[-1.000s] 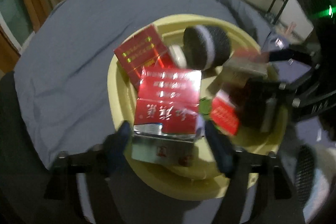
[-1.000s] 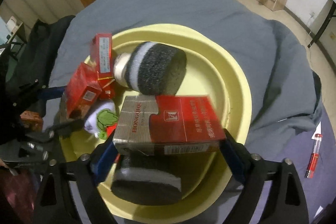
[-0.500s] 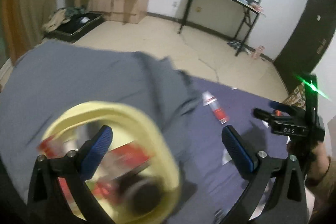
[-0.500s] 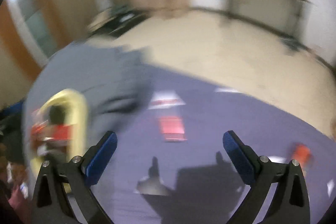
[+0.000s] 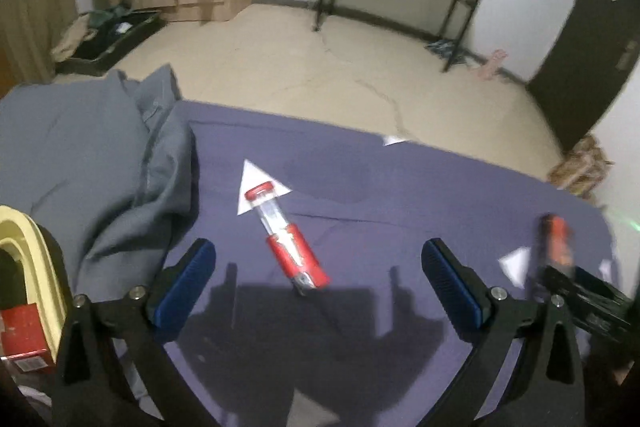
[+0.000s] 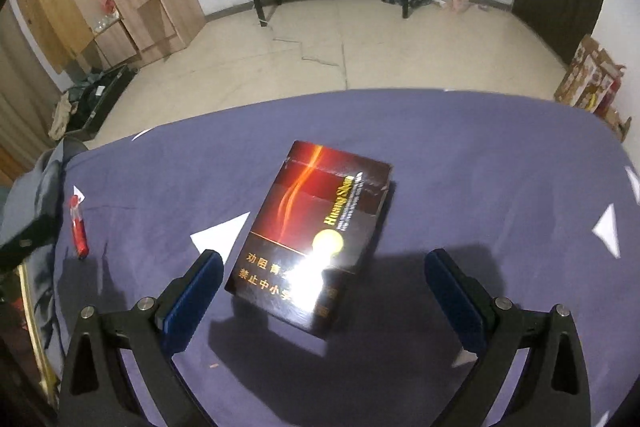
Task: Organize rigid objects
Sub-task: 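Grasp the dark Huangshan box with the right tool while the left tool grasps the red lighter, then carry the dark box and red lighter over the yellow basin with both tools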
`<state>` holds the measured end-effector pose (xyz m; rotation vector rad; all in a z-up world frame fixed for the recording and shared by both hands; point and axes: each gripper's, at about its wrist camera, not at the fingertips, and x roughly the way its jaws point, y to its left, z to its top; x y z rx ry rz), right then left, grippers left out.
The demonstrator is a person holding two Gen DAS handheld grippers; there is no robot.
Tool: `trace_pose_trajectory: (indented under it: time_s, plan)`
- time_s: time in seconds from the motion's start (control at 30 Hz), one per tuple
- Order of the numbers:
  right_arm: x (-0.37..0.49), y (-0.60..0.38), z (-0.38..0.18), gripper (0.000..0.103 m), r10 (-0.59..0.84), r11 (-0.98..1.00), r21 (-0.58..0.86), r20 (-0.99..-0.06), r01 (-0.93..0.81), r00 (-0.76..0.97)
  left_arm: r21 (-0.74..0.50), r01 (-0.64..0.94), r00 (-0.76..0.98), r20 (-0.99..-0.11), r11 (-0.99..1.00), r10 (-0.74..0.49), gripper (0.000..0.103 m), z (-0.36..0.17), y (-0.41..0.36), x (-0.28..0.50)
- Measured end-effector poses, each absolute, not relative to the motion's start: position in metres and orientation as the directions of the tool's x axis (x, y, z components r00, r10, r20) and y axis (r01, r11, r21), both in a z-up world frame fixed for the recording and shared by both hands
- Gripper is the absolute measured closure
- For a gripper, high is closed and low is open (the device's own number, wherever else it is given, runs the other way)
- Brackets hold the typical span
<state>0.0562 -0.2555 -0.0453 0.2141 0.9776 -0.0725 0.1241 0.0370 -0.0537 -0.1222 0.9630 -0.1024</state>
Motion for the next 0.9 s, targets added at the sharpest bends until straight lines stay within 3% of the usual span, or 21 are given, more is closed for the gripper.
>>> trace_pose_trajectory:
  time_s: [0.13,0.23,0.3,0.37,0.57,0.67,0.9]
  plan:
    - [0.064,-0.266,-0.041,0.0,0.007,0.985,0.102,-0.825,0.137,0.566,-0.125,-0.06,0.543,-0.837,0.99,-0.073,0.023,-0.079,0.041,0.137]
    - [0.068,-0.263,-0.044,0.003,-0.039,0.991,0.04,-0.816,0.124,0.577,-0.159,-0.083,0.519,-0.85,0.984,-0.093,0.043,-0.095,0.046,0.143]
    - [0.07,-0.261,-0.047,0.009,-0.057,0.993,0.018,-0.806,0.12,0.59,-0.118,-0.059,0.541,-0.839,0.991,-0.068,0.069,-0.094,0.043,0.138]
    - [0.068,-0.258,-0.046,0.024,-0.073,0.994,-0.005,-0.791,0.113,0.607,-0.109,-0.045,0.55,-0.833,0.993,-0.066,0.075,-0.093,0.042,0.136]
    - [0.05,-0.252,-0.054,0.034,-0.041,0.998,0.004,-0.77,0.069,0.636,-0.123,0.01,0.55,-0.828,0.992,-0.108,0.079,-0.09,0.049,0.127]
    - [0.035,-0.251,-0.046,0.042,0.045,0.998,0.063,-0.762,0.004,0.646,-0.137,0.038,0.56,-0.818,0.99,-0.134,0.079,-0.079,0.053,0.116]
    - [0.003,-0.207,-0.011,0.044,0.257,0.963,0.131,-0.719,-0.237,0.646,-0.176,0.099,0.625,-0.755,0.979,-0.199,0.079,-0.016,0.089,0.079]
